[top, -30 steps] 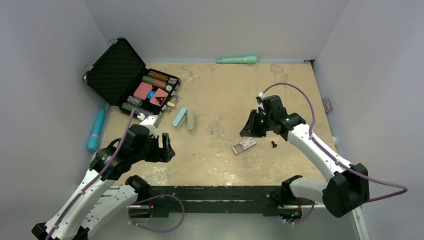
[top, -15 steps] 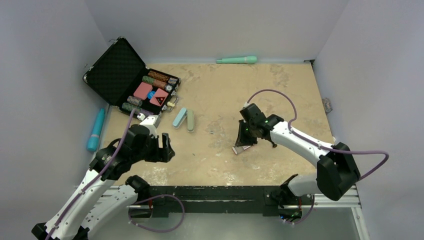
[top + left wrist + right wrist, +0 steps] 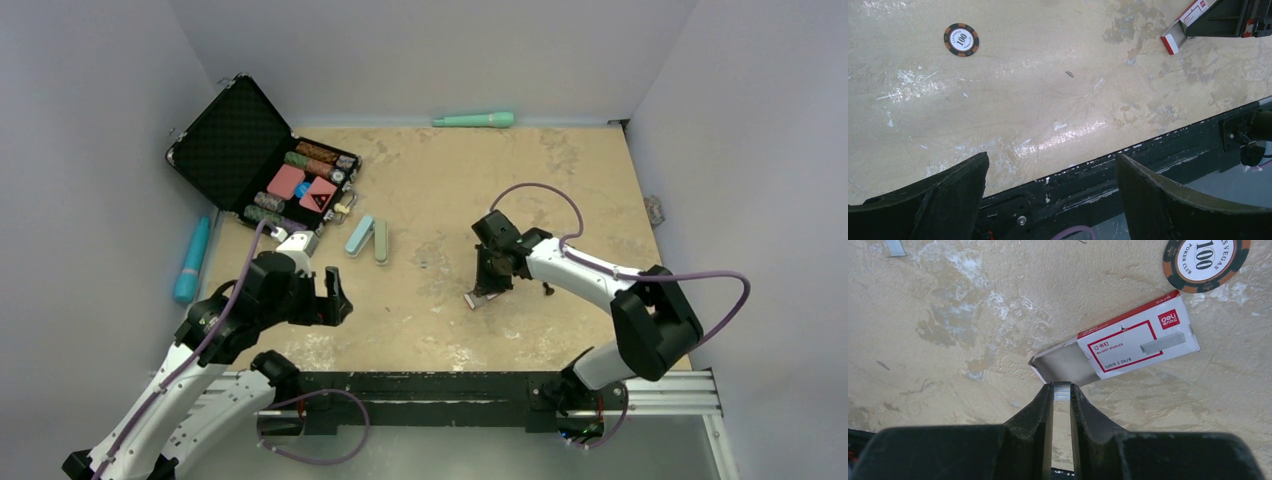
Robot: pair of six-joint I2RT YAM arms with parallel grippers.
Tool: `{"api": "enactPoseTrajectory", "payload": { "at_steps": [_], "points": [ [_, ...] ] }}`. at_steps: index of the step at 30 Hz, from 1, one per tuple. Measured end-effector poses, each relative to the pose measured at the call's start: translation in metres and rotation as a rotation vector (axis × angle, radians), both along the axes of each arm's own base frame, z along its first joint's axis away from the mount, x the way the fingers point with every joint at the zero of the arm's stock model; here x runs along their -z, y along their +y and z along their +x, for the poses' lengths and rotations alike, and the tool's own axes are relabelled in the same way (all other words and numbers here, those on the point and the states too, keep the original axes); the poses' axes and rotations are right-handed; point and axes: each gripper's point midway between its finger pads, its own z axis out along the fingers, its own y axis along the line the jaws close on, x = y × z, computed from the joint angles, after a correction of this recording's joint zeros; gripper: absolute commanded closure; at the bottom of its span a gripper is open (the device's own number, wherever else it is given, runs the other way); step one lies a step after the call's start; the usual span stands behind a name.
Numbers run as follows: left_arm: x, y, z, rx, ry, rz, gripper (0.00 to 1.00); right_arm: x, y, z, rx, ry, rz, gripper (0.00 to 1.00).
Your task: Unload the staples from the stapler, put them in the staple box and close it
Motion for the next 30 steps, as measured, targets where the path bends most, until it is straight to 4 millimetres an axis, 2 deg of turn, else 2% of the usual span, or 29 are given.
{"api": "enactPoseTrajectory", "payload": {
  "at_steps": [11,20,27,30],
  "points": [
    [0.0,0.0,0.0,-0.001,0.0,0.0,0.0,0.017,-0.007,0.004,0.0,0.008,-0.063,1.0],
    [0.001,0.0,0.0,-0.001,0.003,0.002,0.0,0.019,-0.008,0.006,-0.008,0.005,-0.071,0.99],
    [0.001,0.0,0.0,-0.001,0.003,0.002,0.0,0.02,-0.008,0.005,-0.012,0.006,-0.076,0.73],
    [0.001,0.0,0.0,-0.001,0.003,0.002,0.0,0.02,-0.008,0.006,-0.015,0.004,-0.075,0.66]
  ]
}}
